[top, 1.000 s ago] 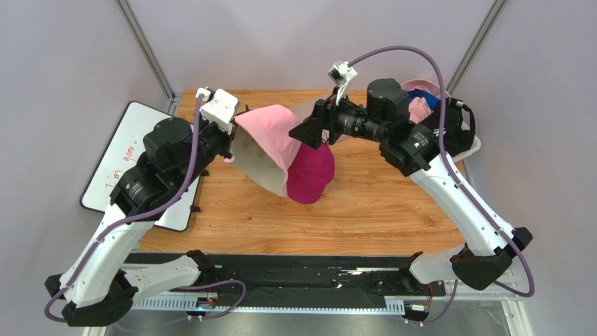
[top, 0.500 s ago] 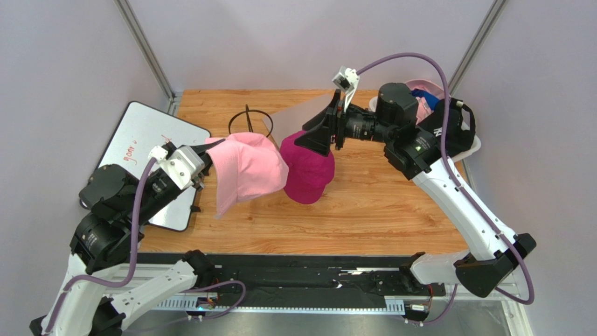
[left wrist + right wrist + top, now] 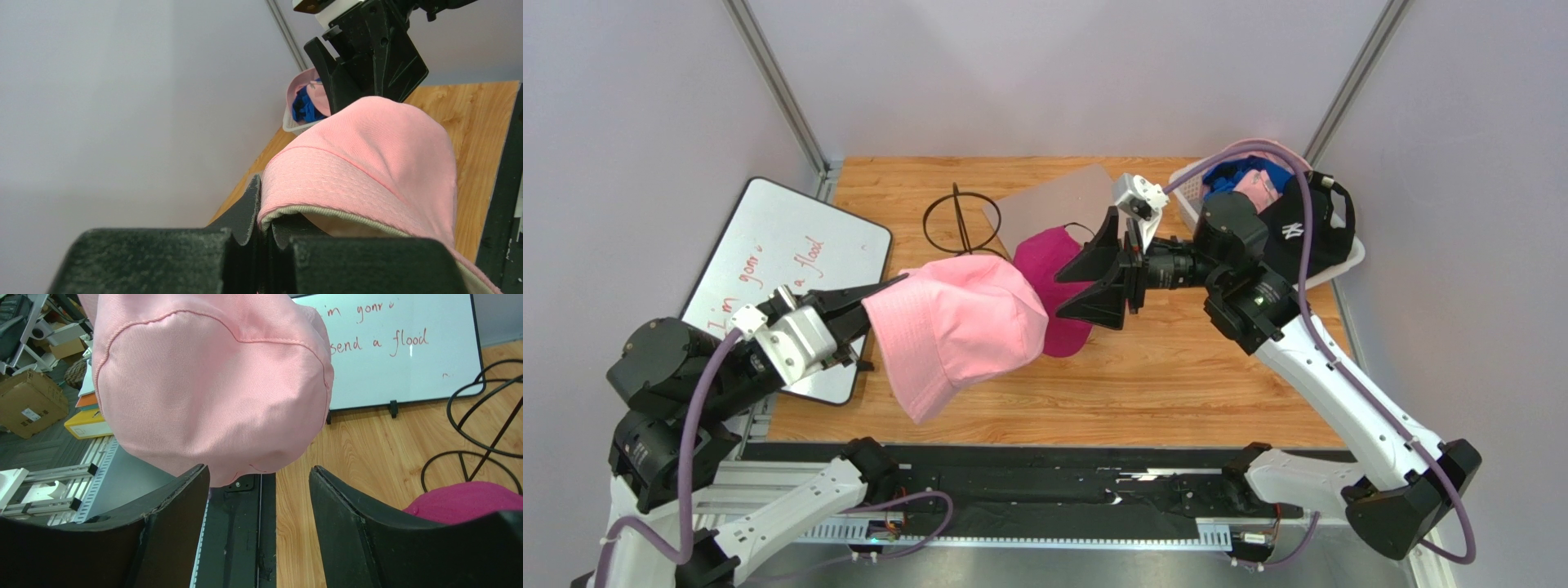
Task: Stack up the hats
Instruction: Place the hat on the hat stand.
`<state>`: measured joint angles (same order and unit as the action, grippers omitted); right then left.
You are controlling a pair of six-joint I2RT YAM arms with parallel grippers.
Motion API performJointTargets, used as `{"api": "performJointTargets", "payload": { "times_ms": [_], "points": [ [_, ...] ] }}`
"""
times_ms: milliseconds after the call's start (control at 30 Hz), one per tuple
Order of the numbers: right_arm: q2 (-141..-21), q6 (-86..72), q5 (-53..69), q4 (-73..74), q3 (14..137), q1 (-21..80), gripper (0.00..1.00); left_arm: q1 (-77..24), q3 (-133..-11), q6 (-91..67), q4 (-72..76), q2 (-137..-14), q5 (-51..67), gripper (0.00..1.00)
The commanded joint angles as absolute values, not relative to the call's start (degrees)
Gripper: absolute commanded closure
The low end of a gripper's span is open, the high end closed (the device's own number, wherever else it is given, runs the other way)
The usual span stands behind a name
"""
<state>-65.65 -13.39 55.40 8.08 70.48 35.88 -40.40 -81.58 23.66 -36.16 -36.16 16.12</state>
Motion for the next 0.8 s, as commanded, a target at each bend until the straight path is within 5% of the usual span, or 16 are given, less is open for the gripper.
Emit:
{"api": "performJointTargets", "payload": {
  "times_ms": [0,500,767],
  "points": [
    [-64.9,-12.4,58.7,1.4,70.9,36.4,0.34,-40.2,-83.7,22.4,-34.4,-35.8,21.0,1.00],
    [-69.1,-13.4,58.0,-2.5,70.4,45.7,0.37,-40.2,-82.0,20.7,-31.4,-36.7,24.7,1.00],
    [-69.3,-14.6,57.3,-4.9,69.1,48.2,0.60,-40.2,-81.0,20.2,-29.8,-35.8,25.4,1.00]
  ]
}}
